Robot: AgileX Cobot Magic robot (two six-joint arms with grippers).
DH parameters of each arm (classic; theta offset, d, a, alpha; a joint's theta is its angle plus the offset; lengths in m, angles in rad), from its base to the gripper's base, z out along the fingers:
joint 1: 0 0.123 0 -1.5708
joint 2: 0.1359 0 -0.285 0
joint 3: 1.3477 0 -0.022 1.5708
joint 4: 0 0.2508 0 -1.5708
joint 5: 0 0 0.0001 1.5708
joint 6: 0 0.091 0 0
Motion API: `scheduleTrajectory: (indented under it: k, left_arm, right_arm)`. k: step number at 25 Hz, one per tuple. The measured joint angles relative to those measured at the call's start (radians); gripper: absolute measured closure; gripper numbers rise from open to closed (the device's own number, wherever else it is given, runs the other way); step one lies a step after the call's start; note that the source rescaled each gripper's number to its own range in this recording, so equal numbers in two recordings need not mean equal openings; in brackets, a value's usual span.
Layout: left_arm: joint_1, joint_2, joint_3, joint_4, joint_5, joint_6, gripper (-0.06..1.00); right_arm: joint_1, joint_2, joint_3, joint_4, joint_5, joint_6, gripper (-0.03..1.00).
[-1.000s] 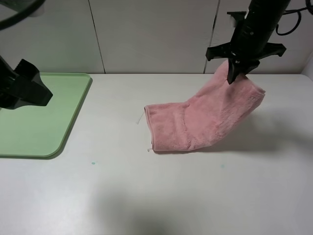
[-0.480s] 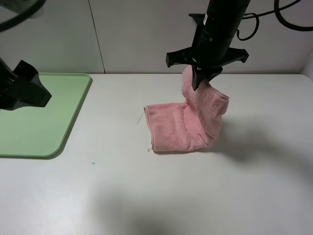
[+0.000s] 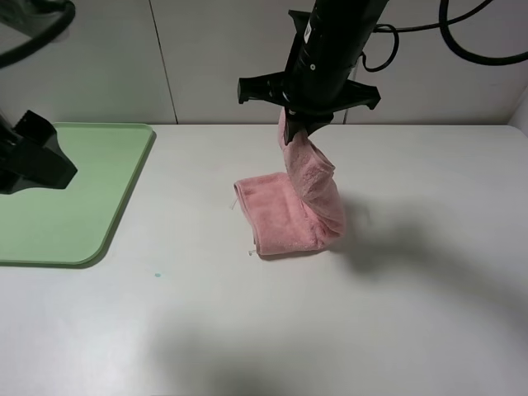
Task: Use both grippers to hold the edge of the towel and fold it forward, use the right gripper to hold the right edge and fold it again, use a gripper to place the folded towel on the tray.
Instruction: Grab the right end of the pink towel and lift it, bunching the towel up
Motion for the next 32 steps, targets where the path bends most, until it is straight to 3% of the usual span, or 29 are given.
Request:
scheduleTrajectory:
  k: [29,32]
  left_arm:
    - [0.0,0.0,0.0,0.0,0.014,0.027,0.04]
    - [0.0,0.0,0.0,0.0,0.015,0.027,0.04]
  right_arm:
    - [0.047,0.165,0.005,0.008,-0.087,0.001,0.9]
    - [0.047,0.165,0.005,0.008,-0.091,0.001,0.81]
